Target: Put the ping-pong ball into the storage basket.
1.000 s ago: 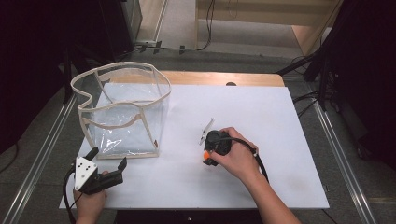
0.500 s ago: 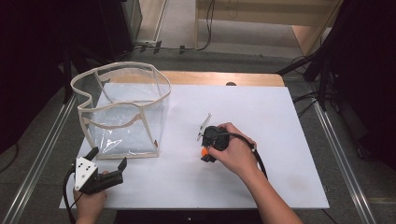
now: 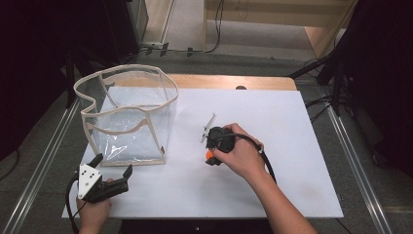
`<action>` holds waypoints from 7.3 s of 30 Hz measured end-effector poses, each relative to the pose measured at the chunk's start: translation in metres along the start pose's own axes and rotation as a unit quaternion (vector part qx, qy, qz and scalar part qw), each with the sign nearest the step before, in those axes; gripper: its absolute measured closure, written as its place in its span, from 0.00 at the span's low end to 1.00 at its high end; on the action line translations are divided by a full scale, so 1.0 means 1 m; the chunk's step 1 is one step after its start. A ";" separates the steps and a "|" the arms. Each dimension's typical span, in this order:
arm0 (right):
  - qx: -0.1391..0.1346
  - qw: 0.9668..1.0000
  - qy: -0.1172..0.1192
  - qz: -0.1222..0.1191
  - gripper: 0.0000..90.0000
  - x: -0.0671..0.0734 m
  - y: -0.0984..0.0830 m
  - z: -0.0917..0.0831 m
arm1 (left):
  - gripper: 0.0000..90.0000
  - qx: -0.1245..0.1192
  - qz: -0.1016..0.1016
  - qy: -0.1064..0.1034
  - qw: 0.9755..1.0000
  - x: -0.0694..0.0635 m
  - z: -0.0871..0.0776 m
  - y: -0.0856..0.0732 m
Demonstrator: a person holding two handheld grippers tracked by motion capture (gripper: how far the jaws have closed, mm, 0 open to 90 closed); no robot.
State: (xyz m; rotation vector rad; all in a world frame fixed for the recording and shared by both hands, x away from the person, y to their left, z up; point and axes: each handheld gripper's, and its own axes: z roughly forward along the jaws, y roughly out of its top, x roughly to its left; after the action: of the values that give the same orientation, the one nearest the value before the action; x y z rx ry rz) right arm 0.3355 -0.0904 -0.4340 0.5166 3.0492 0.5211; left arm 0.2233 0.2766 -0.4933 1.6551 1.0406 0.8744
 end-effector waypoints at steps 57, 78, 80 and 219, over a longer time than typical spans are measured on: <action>0.009 0.999 0.009 -0.032 0.53 -0.015 0.078 -0.036 | 0.00 0.000 -0.001 -0.003 1.000 0.000 0.000 0.000; -0.002 0.999 0.009 -0.034 0.53 -0.022 0.094 -0.058 | 0.00 -0.001 0.000 -0.003 1.000 0.000 0.001 0.000; -0.005 0.999 0.009 -0.038 0.53 -0.023 0.096 -0.060 | 0.00 -0.001 0.002 -0.003 1.000 0.000 0.000 0.000; -0.021 0.999 -0.024 -0.027 0.30 -0.073 0.173 -0.113 | 0.00 -0.002 0.003 -0.004 1.000 0.001 -0.001 0.000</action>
State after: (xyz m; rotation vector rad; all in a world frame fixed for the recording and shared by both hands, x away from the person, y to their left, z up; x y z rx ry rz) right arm 0.4530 0.0042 -0.2750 0.4369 2.9904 0.5620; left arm 0.2232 0.2776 -0.4928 1.6579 1.0290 0.8720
